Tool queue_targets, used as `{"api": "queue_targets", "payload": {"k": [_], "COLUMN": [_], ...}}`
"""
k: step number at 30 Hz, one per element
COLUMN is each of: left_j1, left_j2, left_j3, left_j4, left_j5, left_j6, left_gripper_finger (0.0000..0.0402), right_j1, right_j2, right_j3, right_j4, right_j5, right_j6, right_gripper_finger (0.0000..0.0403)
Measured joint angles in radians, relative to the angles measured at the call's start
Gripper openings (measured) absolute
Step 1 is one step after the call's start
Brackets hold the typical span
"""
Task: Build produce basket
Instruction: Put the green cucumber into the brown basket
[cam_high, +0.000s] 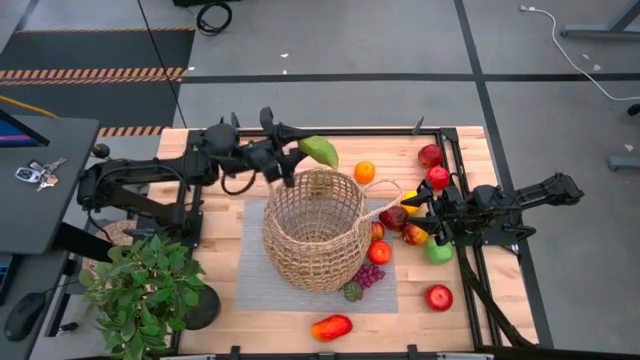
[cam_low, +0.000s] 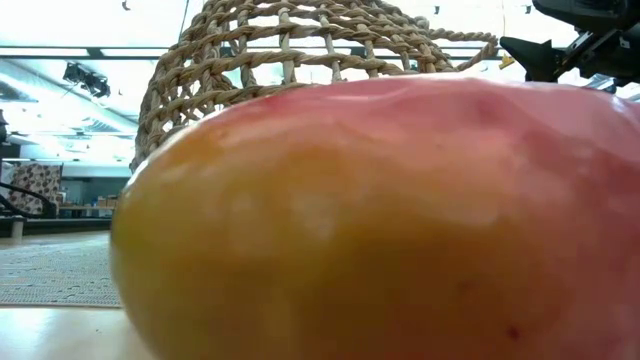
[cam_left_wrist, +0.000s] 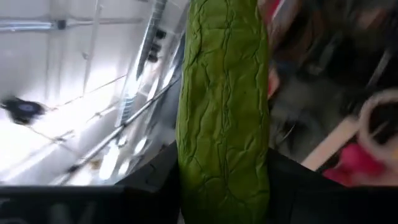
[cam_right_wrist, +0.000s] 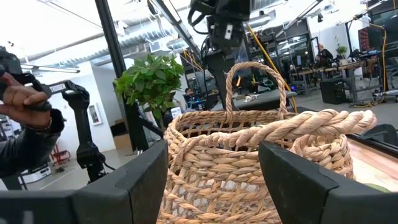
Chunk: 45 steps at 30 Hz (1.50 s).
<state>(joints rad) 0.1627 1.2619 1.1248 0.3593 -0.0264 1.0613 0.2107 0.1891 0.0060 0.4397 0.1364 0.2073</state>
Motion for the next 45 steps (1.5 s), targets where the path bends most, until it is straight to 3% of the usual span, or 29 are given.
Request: {"api": "queue_targets", "payload": {"k": [4,9,14,18,23,33,39,45], "left_j1": [0.053,0.092,0.109,0.106,0.070,-0.085,-0.103,-0.100], "left_j2": [-0.009,-0.002,0.000,0.002,0.015,0.110,0.185,0.256], "left_j3": [-0.001,-0.001,-0.001,0.038,0.099,0.201,0.335,0.483], "left_j4": [-0.004,-0.053,-0.177,-0.312,-0.445,-0.538,-0.767,-1.021], "left_j5": [0.077,0.075,0.064,0.061,0.035,-0.060,-0.149,-0.166], "left_j6": [-0.233,-0.586,-0.929,-1.090,-1.205,-1.235,-1.269,-1.255], "left_gripper_finger": [0.0157,0.0157,0.0157,0.0157,0.0157,0.0157,0.0157,0.0157], "right_j1": [0.000,0.000,0.000,0.000,0.000,0.000,0.000,0.000], "right_j2": [0.000,0.000,0.000,0.000,0.000,0.000,0.000,0.000], "right_j3": [0.000,0.000,0.000,0.000,0.000,0.000,0.000,0.000], "right_j4": [0.001,0.000,0.000,0.000,0.000,-0.001,0.000,0.002], "right_j5": [0.000,0.000,0.000,0.000,0.000,0.000,0.000,0.000], "right_j6": [0.000,0.000,0.000,0.000,0.000,0.000,0.000,0.000], "right_gripper_finger": [0.0254,0.0255,0.0255,0.0254,0.0255,0.0254,0.0255,0.0255]}}
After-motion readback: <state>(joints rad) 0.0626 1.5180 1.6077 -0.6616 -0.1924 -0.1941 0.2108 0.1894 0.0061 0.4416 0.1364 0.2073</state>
